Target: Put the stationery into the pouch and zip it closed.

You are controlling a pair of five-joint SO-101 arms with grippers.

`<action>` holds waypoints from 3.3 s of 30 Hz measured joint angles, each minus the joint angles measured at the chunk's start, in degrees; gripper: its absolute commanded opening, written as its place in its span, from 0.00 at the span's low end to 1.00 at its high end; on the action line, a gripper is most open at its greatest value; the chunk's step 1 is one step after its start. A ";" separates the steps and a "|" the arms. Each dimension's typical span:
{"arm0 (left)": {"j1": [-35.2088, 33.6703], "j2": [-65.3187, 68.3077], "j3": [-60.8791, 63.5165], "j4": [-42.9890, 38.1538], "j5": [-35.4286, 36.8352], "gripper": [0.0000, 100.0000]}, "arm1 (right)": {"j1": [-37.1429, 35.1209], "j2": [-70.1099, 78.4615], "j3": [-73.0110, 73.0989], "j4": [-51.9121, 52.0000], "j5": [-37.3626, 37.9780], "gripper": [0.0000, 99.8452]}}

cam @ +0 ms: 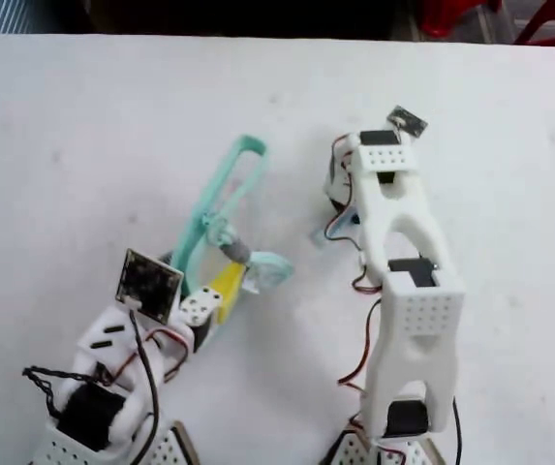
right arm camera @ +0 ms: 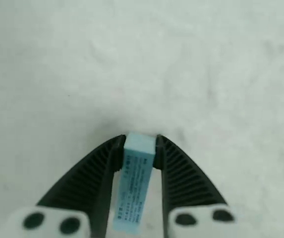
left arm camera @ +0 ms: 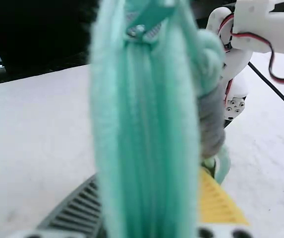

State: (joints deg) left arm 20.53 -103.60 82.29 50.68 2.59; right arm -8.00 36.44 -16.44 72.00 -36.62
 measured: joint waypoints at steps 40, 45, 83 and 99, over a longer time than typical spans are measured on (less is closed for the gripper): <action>0.00 0.00 0.00 0.00 0.00 0.17 | 1.58 0.09 -0.09 1.41 0.00 0.02; 0.00 0.00 0.00 0.00 0.00 0.17 | 1.58 0.09 -0.09 1.41 0.00 0.02; 0.00 0.00 0.00 0.00 0.00 0.17 | 6.95 -12.75 1.76 13.10 0.00 0.02; 0.00 0.00 0.00 0.00 0.00 0.17 | 6.95 -12.75 1.76 13.10 0.00 0.02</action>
State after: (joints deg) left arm 20.53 -103.60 82.29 50.68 2.59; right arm -1.05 23.69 -14.68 85.10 -36.62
